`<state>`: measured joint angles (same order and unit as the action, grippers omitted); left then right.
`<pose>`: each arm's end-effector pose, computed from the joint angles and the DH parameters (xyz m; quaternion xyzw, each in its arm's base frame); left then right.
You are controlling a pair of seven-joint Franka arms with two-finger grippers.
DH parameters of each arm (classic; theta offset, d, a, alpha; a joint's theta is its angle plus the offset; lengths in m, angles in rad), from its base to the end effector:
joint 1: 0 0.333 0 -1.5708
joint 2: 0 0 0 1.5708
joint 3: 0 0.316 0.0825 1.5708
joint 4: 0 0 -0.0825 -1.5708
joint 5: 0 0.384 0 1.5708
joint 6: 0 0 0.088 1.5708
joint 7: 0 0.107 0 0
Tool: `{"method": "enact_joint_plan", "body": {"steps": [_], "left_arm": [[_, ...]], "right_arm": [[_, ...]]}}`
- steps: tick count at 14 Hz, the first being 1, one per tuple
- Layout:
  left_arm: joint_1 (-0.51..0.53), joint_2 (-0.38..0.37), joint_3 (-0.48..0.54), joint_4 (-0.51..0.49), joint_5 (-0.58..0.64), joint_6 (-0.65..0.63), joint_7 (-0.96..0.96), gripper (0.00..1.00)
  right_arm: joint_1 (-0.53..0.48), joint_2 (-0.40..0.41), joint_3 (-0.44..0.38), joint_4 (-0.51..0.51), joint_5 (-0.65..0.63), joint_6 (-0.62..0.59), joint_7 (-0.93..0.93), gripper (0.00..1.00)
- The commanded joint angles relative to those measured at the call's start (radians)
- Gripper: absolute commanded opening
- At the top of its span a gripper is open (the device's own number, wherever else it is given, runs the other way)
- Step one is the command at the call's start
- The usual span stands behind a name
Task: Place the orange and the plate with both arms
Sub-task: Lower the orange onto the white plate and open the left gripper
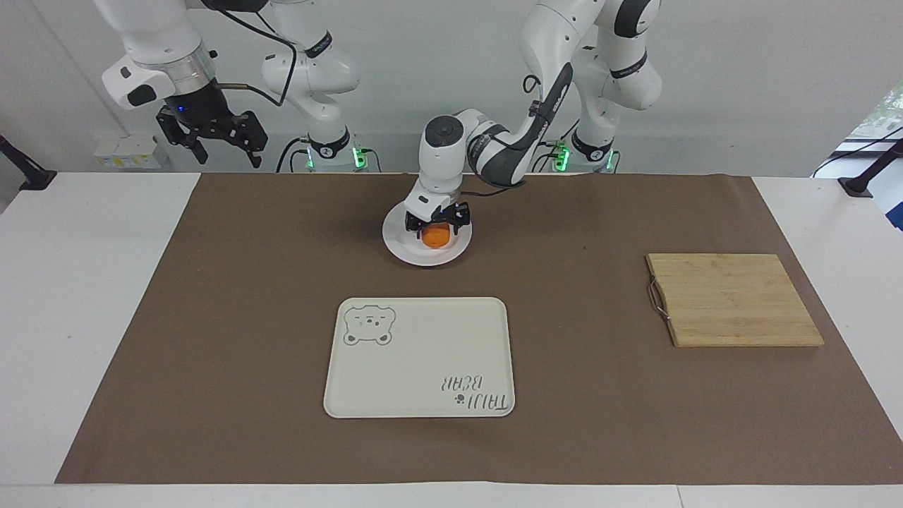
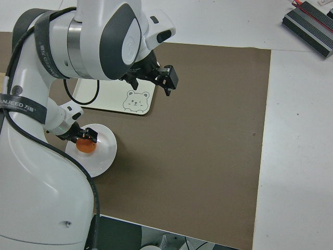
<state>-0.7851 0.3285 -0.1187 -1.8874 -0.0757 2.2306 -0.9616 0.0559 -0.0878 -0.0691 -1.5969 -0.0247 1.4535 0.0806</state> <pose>0.3887 -0.4908 0.3363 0.9972 0.0551 -0.0346 0.0358 0.5145 -0.0114 0.6492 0.9984 -0.0477 -0.0276 0.0102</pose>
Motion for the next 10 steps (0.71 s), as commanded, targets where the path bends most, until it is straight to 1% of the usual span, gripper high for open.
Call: {"method": "enact_joint_plan", "body": {"steps": [1,3,8,10], "left_arm": [[0.082,-0.083,0.007,-0.004,0.019,-0.041,0.058,1.00],[0.168,-0.115,0.008,0.016,0.019,-0.088,0.177,1.00],[0.371,-0.131,0.007,0.088,0.019,-0.152,0.386,1.00],[0.461,-0.167,0.008,0.096,0.017,-0.198,0.495,1.00]], "right_arm": [[-0.002,0.002,-0.006,0.009,0.012,-0.005,-0.018,1.00],[-0.002,0.003,-0.006,0.011,0.012,-0.007,-0.018,1.00],[-0.002,0.002,-0.006,0.011,0.012,-0.007,-0.018,1.00],[-0.002,0.002,-0.006,0.011,0.012,-0.005,-0.018,1.00]]}}
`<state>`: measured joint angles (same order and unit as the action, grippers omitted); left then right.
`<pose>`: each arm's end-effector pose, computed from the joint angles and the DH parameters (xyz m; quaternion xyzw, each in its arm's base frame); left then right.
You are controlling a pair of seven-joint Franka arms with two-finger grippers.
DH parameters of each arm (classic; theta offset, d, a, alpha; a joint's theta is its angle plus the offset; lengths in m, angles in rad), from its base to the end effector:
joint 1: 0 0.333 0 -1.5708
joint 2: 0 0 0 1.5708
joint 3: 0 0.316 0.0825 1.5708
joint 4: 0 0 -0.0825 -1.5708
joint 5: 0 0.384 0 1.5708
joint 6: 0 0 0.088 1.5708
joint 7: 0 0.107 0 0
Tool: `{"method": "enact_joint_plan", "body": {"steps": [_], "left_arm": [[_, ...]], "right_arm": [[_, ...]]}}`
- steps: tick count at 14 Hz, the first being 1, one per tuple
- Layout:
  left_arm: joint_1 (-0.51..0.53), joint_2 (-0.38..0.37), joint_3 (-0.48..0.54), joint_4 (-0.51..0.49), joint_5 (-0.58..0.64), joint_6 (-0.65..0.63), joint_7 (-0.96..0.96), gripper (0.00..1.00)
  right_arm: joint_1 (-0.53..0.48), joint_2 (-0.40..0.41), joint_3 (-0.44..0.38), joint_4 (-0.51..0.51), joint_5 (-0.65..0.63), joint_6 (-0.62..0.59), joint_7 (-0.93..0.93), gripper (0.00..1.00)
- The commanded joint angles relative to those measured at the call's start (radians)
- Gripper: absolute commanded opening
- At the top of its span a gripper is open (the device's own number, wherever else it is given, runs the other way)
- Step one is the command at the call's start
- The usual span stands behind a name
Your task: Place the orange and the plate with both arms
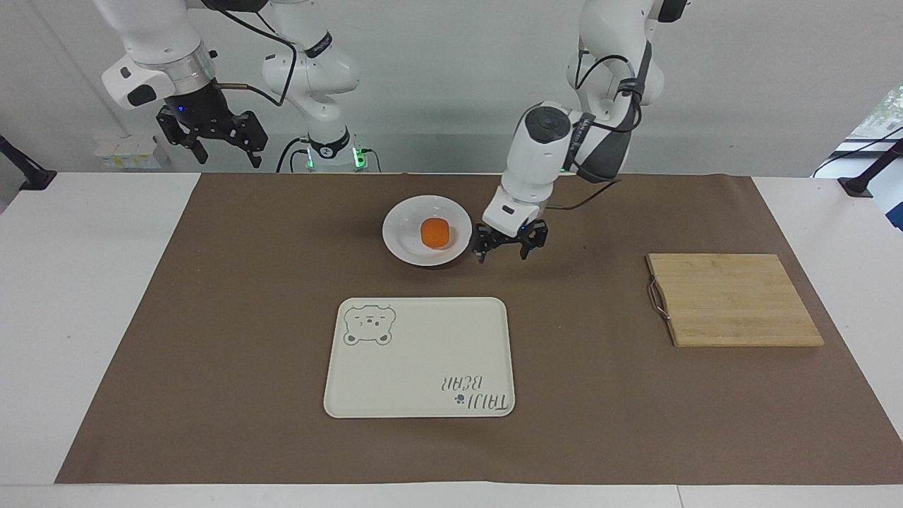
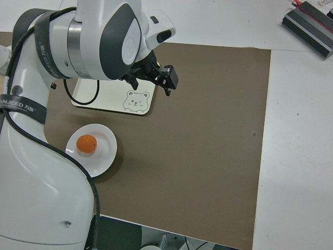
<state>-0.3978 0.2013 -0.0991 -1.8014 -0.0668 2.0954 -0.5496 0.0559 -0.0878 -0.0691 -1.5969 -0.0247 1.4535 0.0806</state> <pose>0.5493 -0.2977 0.4427 0.9972 0.0431 0.0207 0.0575 0.5145 -0.0114 0.6492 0.9984 -0.0477 -0.0276 0.0102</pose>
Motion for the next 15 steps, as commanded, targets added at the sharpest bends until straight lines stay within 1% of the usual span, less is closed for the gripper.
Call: {"method": "enact_joint_plan", "body": {"steps": [1,3,5,8,9,10,11,12,14,15], "left_arm": [[0.114,-0.057,-0.010,0.011,0.007,-0.092,0.147,1.00],[0.189,-0.086,-0.010,0.028,0.007,-0.161,0.276,1.00],[0.261,-0.098,-0.010,0.068,0.007,-0.231,0.388,1.00],[0.344,-0.106,-0.008,0.134,0.010,-0.339,0.509,1.00],[0.368,-0.108,-0.008,0.158,0.015,-0.378,0.522,1.00],[0.382,-0.108,-0.008,0.186,0.044,-0.420,0.528,1.00],[0.386,-0.109,-0.005,0.220,0.083,-0.472,0.546,1.00],[0.389,-0.114,0.001,0.244,0.099,-0.513,0.572,1.00],[0.425,-0.170,0.015,0.240,0.093,-0.532,0.638,1.00],[0.435,-0.178,0.015,0.240,0.093,-0.537,0.640,1.00]], "right_arm": [[-0.002,0.002,-0.006,0.011,0.012,-0.007,-0.018,1.00],[-0.002,0.002,-0.006,0.011,0.012,-0.005,-0.018,1.00],[-0.002,0.002,-0.006,0.011,0.012,-0.007,-0.018,1.00],[-0.002,0.002,-0.008,0.011,0.012,-0.007,-0.019,1.00],[-0.002,0.002,-0.006,0.011,0.012,-0.008,-0.019,1.00],[-0.002,-0.001,-0.006,0.006,0.015,-0.018,-0.027,1.00],[-0.002,-0.012,-0.008,-0.012,0.040,-0.015,-0.051,1.00],[-0.001,-0.023,-0.008,-0.035,0.093,-0.001,-0.076,1.00],[0.005,-0.027,-0.008,-0.064,0.184,0.051,-0.082,1.00],[0.013,-0.029,-0.003,-0.092,0.195,0.056,-0.082,1.00]]}}
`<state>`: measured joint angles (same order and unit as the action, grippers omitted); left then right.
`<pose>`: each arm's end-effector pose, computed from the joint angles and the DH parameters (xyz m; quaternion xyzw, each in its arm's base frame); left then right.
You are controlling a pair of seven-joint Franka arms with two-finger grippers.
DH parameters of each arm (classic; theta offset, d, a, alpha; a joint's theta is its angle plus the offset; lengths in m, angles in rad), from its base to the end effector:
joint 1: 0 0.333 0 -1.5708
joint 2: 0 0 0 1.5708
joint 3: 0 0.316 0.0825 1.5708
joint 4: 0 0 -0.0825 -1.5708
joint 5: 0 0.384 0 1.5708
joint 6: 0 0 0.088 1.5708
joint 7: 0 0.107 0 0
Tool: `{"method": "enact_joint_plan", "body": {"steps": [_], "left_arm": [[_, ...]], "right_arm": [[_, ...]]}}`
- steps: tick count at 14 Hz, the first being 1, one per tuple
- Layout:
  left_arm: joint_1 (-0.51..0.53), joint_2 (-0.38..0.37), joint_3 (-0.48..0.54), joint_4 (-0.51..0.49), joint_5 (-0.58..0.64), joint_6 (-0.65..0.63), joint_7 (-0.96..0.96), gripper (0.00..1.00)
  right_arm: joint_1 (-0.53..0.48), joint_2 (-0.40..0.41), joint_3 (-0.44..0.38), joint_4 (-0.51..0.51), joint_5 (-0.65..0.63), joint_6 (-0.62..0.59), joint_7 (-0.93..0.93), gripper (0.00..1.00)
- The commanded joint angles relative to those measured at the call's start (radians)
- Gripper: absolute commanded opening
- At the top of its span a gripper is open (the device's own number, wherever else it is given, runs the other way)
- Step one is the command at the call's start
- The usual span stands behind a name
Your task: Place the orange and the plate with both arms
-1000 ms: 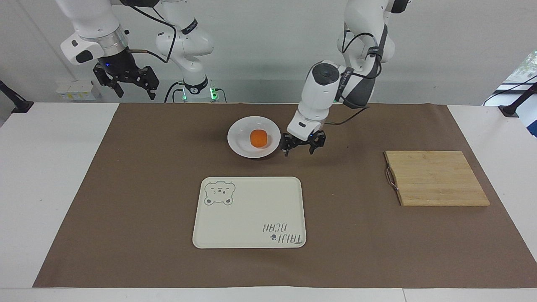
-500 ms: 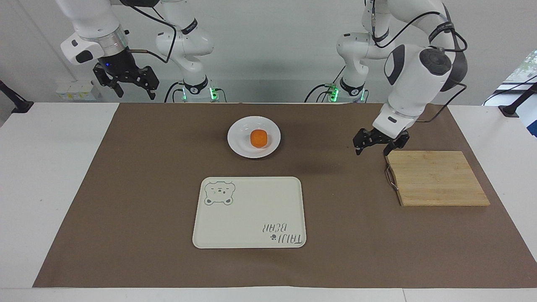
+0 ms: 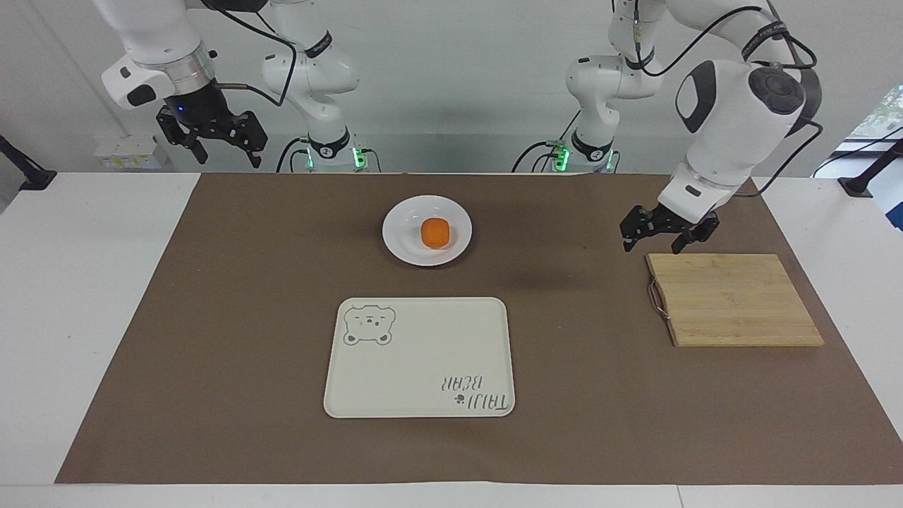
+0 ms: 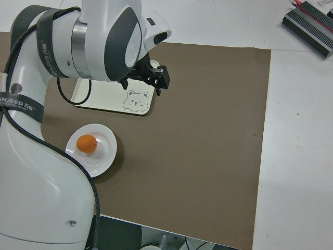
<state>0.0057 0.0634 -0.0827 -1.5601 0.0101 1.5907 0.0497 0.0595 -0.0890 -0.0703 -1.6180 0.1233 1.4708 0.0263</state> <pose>0.5730 -0.0417 0.5956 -0.9978 0.0634 0.0163 0.0027 0.5161 0.0068 0.6425 -0.9974 0.0139 0.0296 0.0643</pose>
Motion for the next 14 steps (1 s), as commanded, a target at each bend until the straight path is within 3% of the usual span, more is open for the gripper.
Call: {"method": "enact_joint_plan", "body": {"steps": [1,8,12,14], "left_arm": [[0.033,-0.045,0.000,0.002,0.014,-0.037,0.032,1.00],[0.027,-0.050,0.000,0.005,0.013,-0.044,-0.016,1.00],[0.033,-0.050,0.001,0.005,0.013,-0.044,-0.016,1.00],[0.034,-0.050,0.001,0.005,0.013,-0.046,-0.016,1.00]], "right_arm": [[0.009,-0.028,0.003,-0.100,0.090,0.049,-0.029,1.00],[0.011,-0.025,0.003,-0.388,0.382,0.330,-0.213,1.00],[0.025,-0.006,0.003,-0.575,0.551,0.494,-0.410,1.00],[0.051,0.000,0.003,-0.597,0.564,0.529,-0.413,1.00]]}}
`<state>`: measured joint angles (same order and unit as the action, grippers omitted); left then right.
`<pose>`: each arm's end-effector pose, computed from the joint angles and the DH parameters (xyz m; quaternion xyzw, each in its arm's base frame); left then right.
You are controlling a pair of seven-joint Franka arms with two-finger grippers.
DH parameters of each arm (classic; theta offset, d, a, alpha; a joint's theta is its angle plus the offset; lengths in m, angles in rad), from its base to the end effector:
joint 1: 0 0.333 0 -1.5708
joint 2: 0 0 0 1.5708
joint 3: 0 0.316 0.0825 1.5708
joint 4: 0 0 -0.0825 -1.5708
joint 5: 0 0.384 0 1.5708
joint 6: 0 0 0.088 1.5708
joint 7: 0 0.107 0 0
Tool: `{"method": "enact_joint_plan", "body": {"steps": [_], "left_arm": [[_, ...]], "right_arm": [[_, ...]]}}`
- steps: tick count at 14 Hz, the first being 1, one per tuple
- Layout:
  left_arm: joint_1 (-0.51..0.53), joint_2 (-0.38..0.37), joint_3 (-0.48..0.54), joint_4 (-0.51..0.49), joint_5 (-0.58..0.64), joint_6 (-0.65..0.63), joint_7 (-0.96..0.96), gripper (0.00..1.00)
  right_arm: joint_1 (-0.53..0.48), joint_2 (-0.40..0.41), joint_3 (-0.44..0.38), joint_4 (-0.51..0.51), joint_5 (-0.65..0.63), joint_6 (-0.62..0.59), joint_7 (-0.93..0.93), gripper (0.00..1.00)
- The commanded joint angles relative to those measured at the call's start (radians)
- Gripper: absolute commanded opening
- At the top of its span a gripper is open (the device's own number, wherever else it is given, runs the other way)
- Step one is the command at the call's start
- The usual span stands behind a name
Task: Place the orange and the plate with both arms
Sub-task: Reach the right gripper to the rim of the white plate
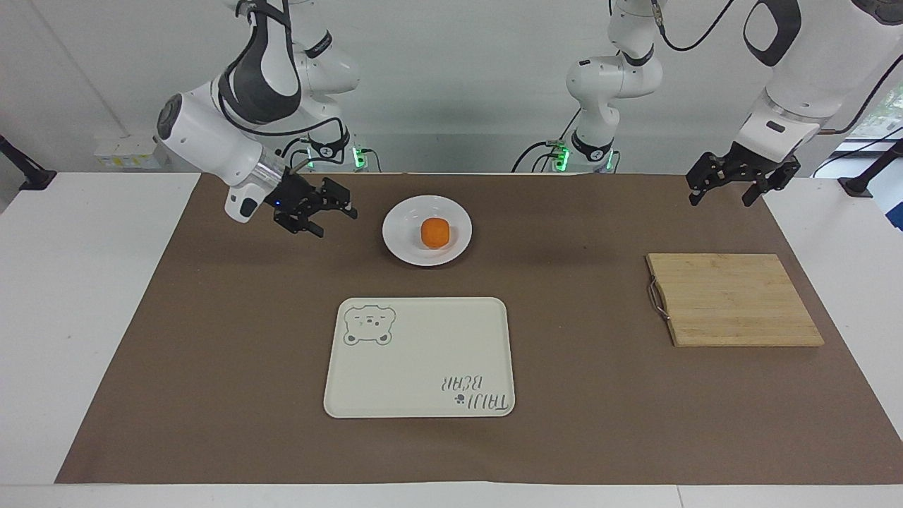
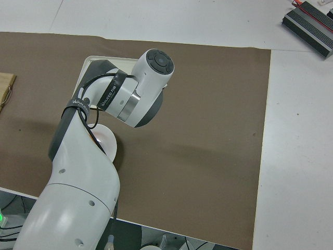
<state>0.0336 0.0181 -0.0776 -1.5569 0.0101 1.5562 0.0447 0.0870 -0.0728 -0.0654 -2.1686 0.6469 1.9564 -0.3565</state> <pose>0.5580 -0.0231 0.6197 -0.9990 0.0443 0.0094 0.0043 0.5109 0.0505 0.4266 -0.9546 -0.0406 0.0176 0.2947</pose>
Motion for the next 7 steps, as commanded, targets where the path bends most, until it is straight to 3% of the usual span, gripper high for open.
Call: {"method": "enact_joint_plan", "body": {"steps": [1,7], "left_arm": [[0.006,-0.004,-0.004,0.001,0.013,-0.010,-0.011,1.00],[0.006,-0.004,-0.004,0.001,0.013,-0.010,-0.011,1.00]], "right_arm": [[0.016,0.004,-0.002,-0.069,0.063,0.045,-0.051,1.00],[0.033,0.034,-0.002,-0.250,0.334,0.116,-0.215,1.00]]}}
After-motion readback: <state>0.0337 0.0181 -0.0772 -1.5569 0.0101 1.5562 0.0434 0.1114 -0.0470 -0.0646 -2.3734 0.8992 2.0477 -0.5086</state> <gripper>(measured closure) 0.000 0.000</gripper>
